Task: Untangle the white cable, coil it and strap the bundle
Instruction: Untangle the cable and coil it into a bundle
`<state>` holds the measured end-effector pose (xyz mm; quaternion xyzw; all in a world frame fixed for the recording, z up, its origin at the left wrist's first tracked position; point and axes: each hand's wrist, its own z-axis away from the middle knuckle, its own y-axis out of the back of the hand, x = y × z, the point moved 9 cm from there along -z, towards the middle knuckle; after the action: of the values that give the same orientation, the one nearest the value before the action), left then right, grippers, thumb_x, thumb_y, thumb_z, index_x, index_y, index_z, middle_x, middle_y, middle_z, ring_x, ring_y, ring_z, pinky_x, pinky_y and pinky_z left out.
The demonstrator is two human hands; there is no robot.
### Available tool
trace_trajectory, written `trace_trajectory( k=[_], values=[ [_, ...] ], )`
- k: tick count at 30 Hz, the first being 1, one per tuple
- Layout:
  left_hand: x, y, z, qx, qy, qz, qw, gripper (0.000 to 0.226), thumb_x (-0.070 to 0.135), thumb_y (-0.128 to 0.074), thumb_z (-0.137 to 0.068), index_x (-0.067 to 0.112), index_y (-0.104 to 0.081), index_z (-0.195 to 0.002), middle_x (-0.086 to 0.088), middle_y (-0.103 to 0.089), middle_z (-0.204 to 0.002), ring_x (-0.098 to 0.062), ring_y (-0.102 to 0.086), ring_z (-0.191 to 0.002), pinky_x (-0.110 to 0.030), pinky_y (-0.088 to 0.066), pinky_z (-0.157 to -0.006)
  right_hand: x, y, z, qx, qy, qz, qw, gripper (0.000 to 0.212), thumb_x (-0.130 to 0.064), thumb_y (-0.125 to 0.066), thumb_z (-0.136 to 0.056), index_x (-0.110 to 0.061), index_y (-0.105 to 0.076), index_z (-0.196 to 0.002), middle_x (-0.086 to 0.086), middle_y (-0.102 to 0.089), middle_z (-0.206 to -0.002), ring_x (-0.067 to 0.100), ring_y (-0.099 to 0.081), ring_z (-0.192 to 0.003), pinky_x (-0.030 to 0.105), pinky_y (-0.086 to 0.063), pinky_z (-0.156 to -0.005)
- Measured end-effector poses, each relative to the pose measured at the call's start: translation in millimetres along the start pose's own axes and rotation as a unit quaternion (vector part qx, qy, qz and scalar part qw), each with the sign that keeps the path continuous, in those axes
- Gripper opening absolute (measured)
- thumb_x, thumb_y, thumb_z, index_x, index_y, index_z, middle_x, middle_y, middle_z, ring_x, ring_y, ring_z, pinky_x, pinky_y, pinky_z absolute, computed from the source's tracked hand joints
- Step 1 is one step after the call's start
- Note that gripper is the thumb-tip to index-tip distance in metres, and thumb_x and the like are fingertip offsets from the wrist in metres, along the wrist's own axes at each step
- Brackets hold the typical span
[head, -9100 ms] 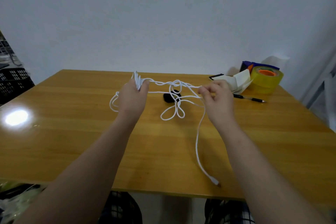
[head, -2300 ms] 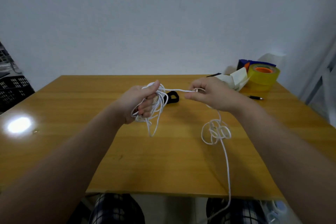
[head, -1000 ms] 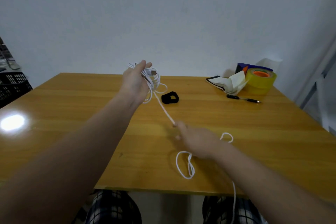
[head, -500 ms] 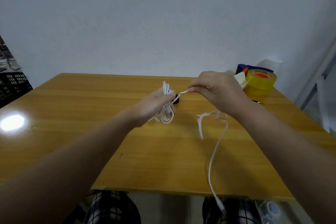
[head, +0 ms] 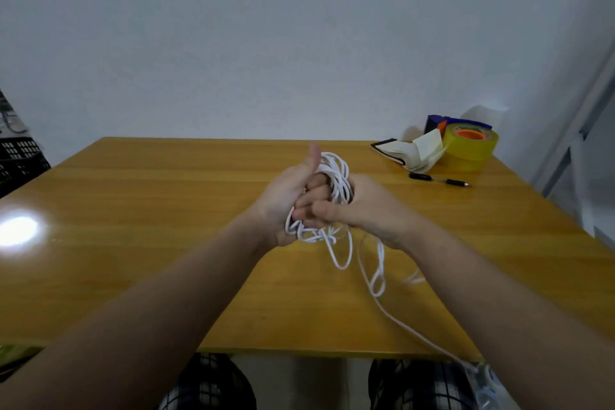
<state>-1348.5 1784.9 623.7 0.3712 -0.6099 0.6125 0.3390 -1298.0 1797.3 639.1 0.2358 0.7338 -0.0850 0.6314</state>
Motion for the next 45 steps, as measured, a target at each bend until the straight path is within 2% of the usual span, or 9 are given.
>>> trace_trajectory(
  k=[4,9,12,22,27,32,36,39,45],
  values=[
    [8.3,8.4,-5.7,0.039,-0.011,-0.029,0.999,0.047,0.052,-0.054,-0.074,0.017,-0.036,-0.048,0.006,-0.025,-0.031,-0.005,-0.028,-0.023,-0.015,-0.034,-0.032,4.0,25.2,-0.9,0.155,0.012,0.071,0.985,0.009,-0.031,-0.064,-0.083,-0.023,-0.067,-0.085,0.004,-0.069,-0.081,0.015,-0.064,-0.077,0.039,-0.053,-0.074],
    [24.6,31.3,-2.9,0.054,-0.041,-0.286,0.956,0.036,0.038,-0.065,-0.082,0.002,-0.059,-0.083,0.004,-0.044,-0.046,-0.008,-0.045,-0.042,-0.039,-0.045,-0.075,26.7,34.1,5.5,0.16,-0.037,-0.045,0.985,0.024,-0.045,-0.06,-0.075,-0.026,-0.069,-0.064,0.011,-0.055,-0.072,0.025,-0.049,-0.068,0.038,-0.041,-0.066],
    [22.2,46.3,-3.6,0.069,-0.025,-0.333,0.94,0.047,0.04,-0.065,-0.082,-0.004,-0.06,-0.099,0.002,-0.05,-0.05,-0.011,-0.044,-0.044,-0.029,-0.042,-0.056,45.6,26.2,3.7,0.165,-0.058,-0.137,0.975,0.018,-0.033,-0.06,-0.08,-0.018,-0.068,-0.08,0.004,-0.064,-0.07,0.018,-0.055,-0.061,0.033,-0.044,-0.061],
    [-30.7,36.5,-8.3,0.215,0.045,-0.04,0.975,0.036,0.048,-0.051,-0.093,0.016,-0.055,-0.077,0.003,-0.041,-0.052,-0.011,-0.042,-0.046,-0.024,-0.036,-0.049,56.1,56.5,-1.0,0.395,-0.052,0.049,0.916,0.051,-0.044,-0.035,-0.098,-0.018,-0.043,-0.055,0.0,-0.042,-0.05,0.014,-0.04,-0.047,0.029,-0.033,-0.052],
    [-28.0,48.5,-1.4,0.312,0.021,-0.054,0.948,0.044,0.06,-0.063,-0.08,0.022,-0.05,-0.06,0.006,-0.029,-0.047,-0.009,-0.029,-0.036,-0.023,-0.025,-0.042,48.8,46.8,-13.8,0.329,-0.032,0.138,0.934,0.052,-0.044,-0.032,-0.099,-0.015,-0.044,-0.057,0.006,-0.049,-0.057,0.016,-0.046,-0.054,0.03,-0.036,-0.054],
    [8.1,55.1,-2.4,0.259,-0.054,-0.109,0.958,0.023,0.04,-0.059,-0.091,0.02,-0.064,-0.081,0.008,-0.034,-0.042,-0.004,-0.033,-0.029,-0.018,-0.028,-0.039,42.6,32.1,-27.5,0.12,-0.042,0.163,0.979,0.035,-0.052,-0.045,-0.089,-0.02,-0.058,-0.087,0.01,-0.059,-0.073,0.026,-0.057,-0.064,0.037,-0.045,-0.059],
    [32.9,78.2,1.0,0.25,-0.071,-0.156,0.953,0.045,0.053,-0.059,-0.085,0.023,-0.037,-0.06,0.011,-0.022,-0.044,-0.009,-0.018,-0.039,-0.035,-0.013,-0.061,45.1,39.0,-16.8,0.001,-0.111,0.194,0.975,0.032,-0.025,-0.071,-0.081,-0.015,-0.059,-0.109,0.01,-0.067,-0.083,0.022,-0.059,-0.063,0.025,-0.046,-0.049],
    [38.6,82.3,6.3,0.206,-0.062,-0.219,0.952,0.049,0.059,-0.064,-0.072,0.022,-0.034,-0.062,0.008,-0.02,-0.048,-0.012,-0.015,-0.044,-0.031,-0.025,-0.056,26.2,63.4,-11.5,0.046,-0.085,0.23,0.968,0.008,-0.018,-0.065,-0.088,-0.015,-0.065,-0.095,-0.008,-0.059,-0.055,0.002,-0.049,-0.046,0.015,-0.04,-0.046],
    [14.2,54.8,9.1,0.097,0.001,-0.288,0.953,0.034,0.04,-0.073,-0.075,0.012,-0.054,-0.075,0.008,-0.023,-0.047,-0.008,-0.02,-0.04,-0.026,-0.037,-0.051,14.9,102.0,-18.6,0.257,-0.042,0.182,0.948,0.011,-0.027,-0.052,-0.094,-0.02,-0.058,-0.089,-0.003,-0.054,-0.069,0.009,-0.048,-0.054,0.023,-0.04,-0.05]
  ],
)
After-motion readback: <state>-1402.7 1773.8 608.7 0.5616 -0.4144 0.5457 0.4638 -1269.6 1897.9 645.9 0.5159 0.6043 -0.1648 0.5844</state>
